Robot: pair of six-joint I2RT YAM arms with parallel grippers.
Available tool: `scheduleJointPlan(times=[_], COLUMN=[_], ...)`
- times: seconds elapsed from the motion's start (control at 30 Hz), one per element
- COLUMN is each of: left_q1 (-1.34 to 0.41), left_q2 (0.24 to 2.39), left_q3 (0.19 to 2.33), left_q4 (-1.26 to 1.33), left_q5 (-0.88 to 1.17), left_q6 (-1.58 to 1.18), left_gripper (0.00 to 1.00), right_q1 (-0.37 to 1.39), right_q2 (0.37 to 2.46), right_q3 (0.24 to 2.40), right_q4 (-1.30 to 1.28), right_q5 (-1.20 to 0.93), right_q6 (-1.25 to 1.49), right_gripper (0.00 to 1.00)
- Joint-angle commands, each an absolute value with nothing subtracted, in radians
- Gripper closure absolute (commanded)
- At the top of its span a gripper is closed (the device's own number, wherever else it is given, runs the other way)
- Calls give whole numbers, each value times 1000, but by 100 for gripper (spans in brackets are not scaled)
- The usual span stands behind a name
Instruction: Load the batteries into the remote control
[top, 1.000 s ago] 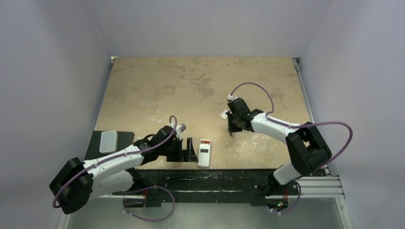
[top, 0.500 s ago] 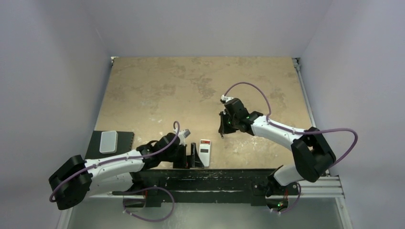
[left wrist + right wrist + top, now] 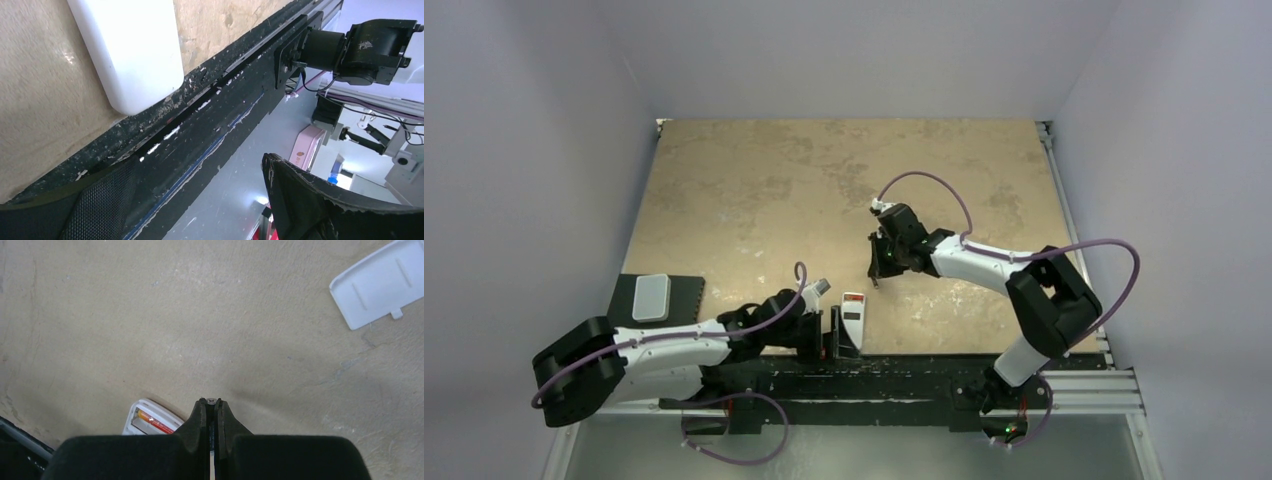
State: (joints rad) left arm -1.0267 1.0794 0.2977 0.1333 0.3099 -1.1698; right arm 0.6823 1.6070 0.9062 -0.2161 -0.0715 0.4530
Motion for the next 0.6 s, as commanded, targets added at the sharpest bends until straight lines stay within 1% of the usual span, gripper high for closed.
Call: scheduleJointPlan(times=[0.0,0.23,0.57], left_q1=[-1050,-1055,-1056], left_q2=[1081,1088,1212], left_q3=[267,199,187], left_q4=[251,374,555], left_q5=[310,269,291], left_q6=[-1246,-1344,-1397], left_gripper=[7,5,4], right_q1=[685,685,685], right_q2=[1629,1661,1717], right_q3=[973,1007,1045], right_q4=[-173,-166,-159], right_q5=[-81,-83,-108], right_q6=[456,456,451], right_gripper=[100,100,100])
